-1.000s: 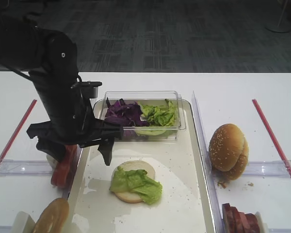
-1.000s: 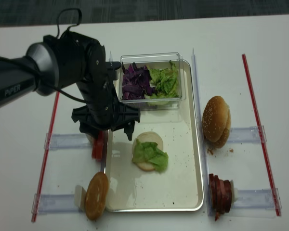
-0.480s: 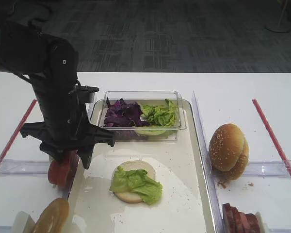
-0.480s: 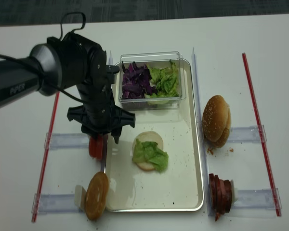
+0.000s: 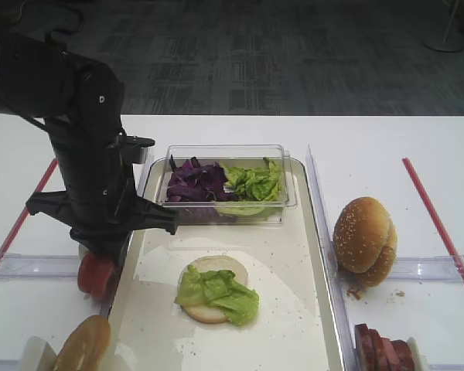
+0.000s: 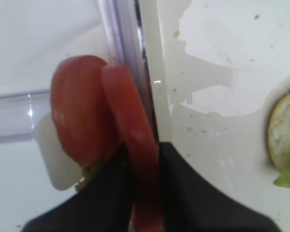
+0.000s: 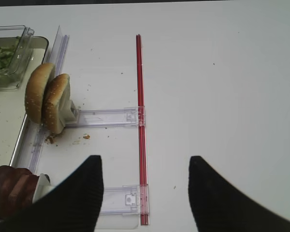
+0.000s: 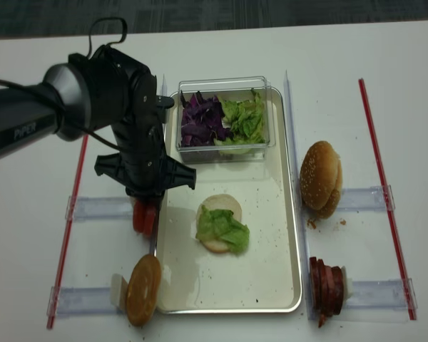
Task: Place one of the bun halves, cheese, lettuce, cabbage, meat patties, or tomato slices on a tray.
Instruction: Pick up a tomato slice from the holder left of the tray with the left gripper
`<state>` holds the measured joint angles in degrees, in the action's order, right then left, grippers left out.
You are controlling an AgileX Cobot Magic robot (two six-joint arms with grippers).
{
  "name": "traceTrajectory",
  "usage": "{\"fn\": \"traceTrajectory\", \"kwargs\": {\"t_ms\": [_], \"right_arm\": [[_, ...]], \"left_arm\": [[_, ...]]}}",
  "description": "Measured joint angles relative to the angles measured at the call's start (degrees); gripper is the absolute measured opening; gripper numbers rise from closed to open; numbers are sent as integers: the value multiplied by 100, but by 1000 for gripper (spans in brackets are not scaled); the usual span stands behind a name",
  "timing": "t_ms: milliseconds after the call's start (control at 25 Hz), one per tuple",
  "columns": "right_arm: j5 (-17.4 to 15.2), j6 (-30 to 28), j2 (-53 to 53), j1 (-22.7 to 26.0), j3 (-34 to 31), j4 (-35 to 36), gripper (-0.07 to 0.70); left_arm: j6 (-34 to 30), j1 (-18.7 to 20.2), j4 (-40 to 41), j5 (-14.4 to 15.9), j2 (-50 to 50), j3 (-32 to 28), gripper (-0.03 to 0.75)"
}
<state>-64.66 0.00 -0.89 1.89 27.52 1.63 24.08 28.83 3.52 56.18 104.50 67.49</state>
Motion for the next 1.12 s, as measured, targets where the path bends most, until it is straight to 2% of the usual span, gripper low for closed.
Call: {"fn": "traceTrajectory", "kwargs": {"t_ms": [200, 640, 1120], "right_arm": [[0, 0, 0, 0, 0, 0, 427], [0, 0, 0, 0, 0, 0, 427], [0, 0, 0, 0, 0, 0, 427]], "left_arm": [[25, 0, 60, 4, 0, 0, 48], [110, 0, 82, 103, -77, 38, 44], [67, 0, 93, 1048, -226, 819, 43]]}}
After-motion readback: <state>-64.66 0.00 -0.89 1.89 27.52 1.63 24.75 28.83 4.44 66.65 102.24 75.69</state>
